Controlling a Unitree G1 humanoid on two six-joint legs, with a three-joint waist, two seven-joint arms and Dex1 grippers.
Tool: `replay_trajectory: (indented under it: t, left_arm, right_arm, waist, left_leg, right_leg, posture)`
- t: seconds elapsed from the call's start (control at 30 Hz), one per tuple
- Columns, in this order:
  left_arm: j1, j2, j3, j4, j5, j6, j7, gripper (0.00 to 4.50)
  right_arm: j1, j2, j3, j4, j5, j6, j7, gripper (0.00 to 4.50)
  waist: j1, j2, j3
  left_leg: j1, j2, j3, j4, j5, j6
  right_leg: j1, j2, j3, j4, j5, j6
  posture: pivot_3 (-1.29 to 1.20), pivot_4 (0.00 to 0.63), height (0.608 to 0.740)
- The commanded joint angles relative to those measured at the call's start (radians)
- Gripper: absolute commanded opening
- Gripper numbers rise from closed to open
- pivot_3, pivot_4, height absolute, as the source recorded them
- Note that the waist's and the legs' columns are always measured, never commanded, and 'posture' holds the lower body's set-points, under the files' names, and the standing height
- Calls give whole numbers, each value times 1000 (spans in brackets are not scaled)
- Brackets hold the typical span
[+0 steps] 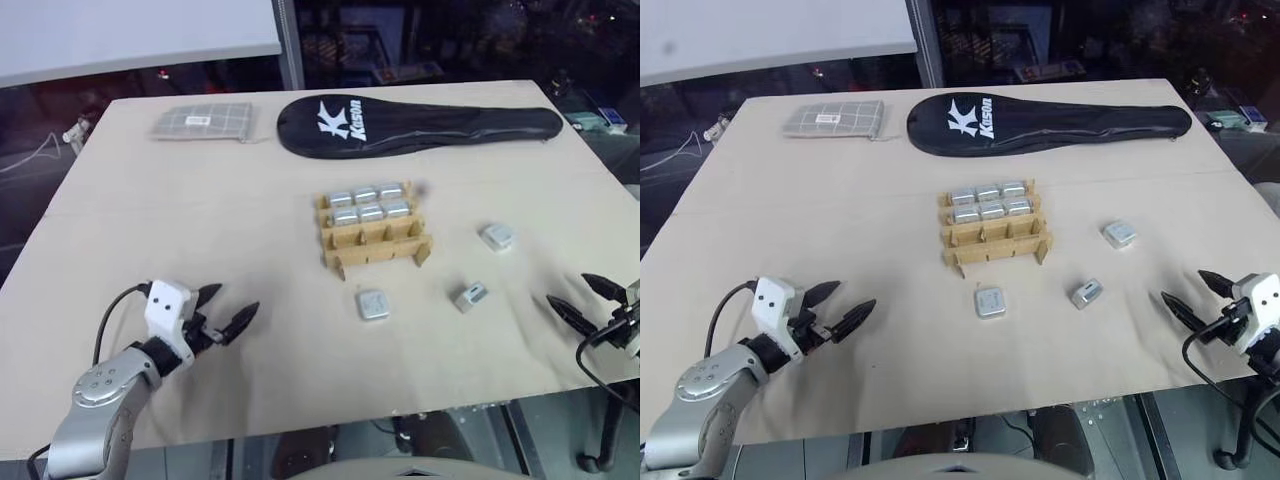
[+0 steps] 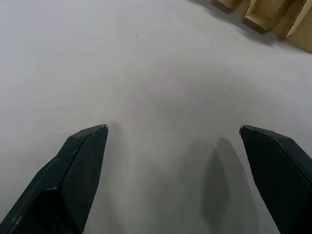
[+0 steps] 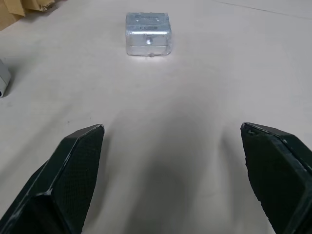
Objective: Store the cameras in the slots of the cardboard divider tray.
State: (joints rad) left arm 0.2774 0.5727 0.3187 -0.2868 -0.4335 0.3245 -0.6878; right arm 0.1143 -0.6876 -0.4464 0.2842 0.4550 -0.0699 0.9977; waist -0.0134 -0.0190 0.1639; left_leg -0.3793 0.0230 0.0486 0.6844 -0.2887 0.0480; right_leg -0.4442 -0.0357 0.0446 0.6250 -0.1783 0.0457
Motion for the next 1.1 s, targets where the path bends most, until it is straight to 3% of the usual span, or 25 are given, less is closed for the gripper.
replay_trajectory:
  t: [0.03, 0.23, 0.8, 1.1]
  left_arm:
    - [48, -21, 31, -85, -13, 3, 31, 4500]
    - [102, -63, 45, -155, -14, 13, 87, 4500]
    - [127, -75, 40, -176, -13, 7, 104, 4500]
    - [113, -17, 53, -161, -8, -20, 27, 4500]
  right_arm:
    - [-57, -29, 8, 27, -4, -4, 23, 4448]
    - [-152, -46, 63, 85, -34, 8, 55, 4448]
    - [-187, -49, 78, 65, -47, 29, 53, 4448]
    - [-260, -7, 135, 28, -84, 84, -46, 4448]
  waist:
    - [-1, 0, 0]
    - [-20, -2, 0]
    - [-5, -2, 0]
    - [-9, -2, 0]
  left_leg:
    - [0, 0, 0, 0, 0, 0]
    - [1, 0, 0, 0, 0, 0]
    - [0, 0, 0, 0, 0, 0]
    - [1, 0, 0, 0, 0, 0]
  right_leg:
    - [0, 0, 0, 0, 0, 0]
    - [0, 0, 1, 0, 0, 0]
    - [0, 0, 1, 0, 0, 0]
    - [0, 0, 1, 0, 0, 0]
  posture:
    - [0, 150, 740]
    - [0, 150, 740]
    - [0, 150, 740]
    - [0, 150, 740]
